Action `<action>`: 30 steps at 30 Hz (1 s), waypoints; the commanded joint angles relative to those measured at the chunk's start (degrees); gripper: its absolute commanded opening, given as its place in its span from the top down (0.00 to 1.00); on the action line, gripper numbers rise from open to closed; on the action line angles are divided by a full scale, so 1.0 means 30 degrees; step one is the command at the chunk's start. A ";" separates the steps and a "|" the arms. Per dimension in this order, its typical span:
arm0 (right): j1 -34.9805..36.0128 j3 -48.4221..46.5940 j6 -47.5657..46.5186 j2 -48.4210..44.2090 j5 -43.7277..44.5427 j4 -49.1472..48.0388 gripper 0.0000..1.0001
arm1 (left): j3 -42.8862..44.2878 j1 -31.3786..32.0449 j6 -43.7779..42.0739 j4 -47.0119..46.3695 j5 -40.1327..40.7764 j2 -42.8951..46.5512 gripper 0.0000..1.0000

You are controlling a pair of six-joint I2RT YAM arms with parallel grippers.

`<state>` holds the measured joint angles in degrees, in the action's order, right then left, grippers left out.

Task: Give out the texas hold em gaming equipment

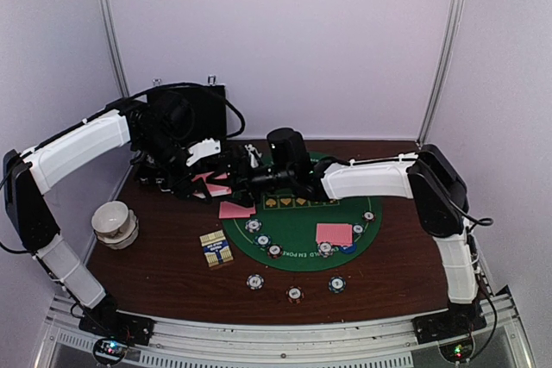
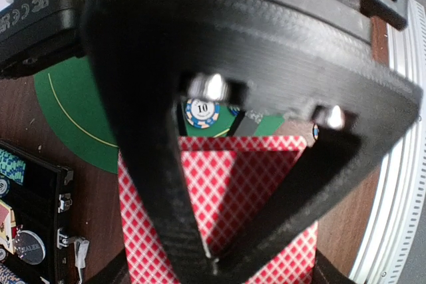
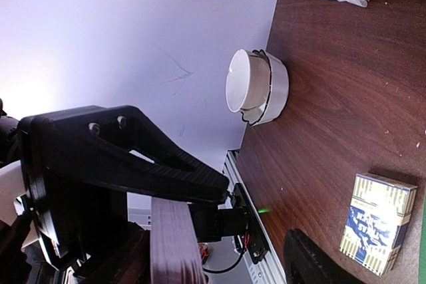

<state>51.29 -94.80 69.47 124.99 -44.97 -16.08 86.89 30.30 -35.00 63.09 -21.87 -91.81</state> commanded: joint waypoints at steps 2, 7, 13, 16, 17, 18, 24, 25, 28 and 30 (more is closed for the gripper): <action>-0.0695 0.1404 0.0042 -0.0792 0.0048 -0.0528 0.36 | 0.0025 -0.0082 -0.0050 -0.0390 -0.0348 0.0770 1.00; -0.0996 0.2056 -0.0558 -0.1427 0.0080 0.0053 0.40 | 0.0040 -0.0082 -0.0078 -0.0399 -0.0280 0.0814 1.00; -0.1041 0.2288 -0.0552 -0.2115 -0.0222 -0.0261 0.43 | 0.0018 -0.0082 -0.0107 -0.0380 -0.0263 0.0743 1.00; -0.1041 0.2288 -0.0775 -0.2597 -0.0345 0.0020 0.45 | 0.0025 -0.0082 -0.0107 -0.0387 -0.0240 0.0728 1.00; -0.1030 0.2273 -0.0870 -0.2744 -0.0400 0.0114 0.45 | 0.0012 -0.0082 -0.0109 -0.0384 -0.0211 0.0725 1.00; -0.1058 0.2275 -0.0911 -0.2943 -0.0417 0.0206 0.47 | 0.0027 -0.0082 -0.0102 -0.0380 -0.0214 0.0725 1.00; -0.1074 0.2600 -0.1074 -0.3777 -0.0420 0.0540 0.58 | -0.0019 -0.0082 -0.0117 -0.0386 -0.0104 0.0723 1.00; -0.1071 0.2627 -0.1046 -0.3833 -0.0457 0.0538 0.60 | -0.0026 -0.0082 -0.0136 -0.0381 -0.0077 0.0732 1.00; -0.1070 0.2703 -0.0784 -0.3940 -0.0655 0.0350 0.65 | -0.0021 -0.0082 -0.0139 -0.0385 -0.0079 0.0691 1.00; -0.1070 0.2789 -0.0523 -0.3958 -0.0808 0.0085 0.69 | -0.0019 -0.0082 -0.0139 -0.0378 -0.0014 0.0694 1.00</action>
<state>48.38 -87.35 67.40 115.61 -46.35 -14.70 86.48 30.30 -35.03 63.07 -21.39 -91.53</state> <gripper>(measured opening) 0.339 0.675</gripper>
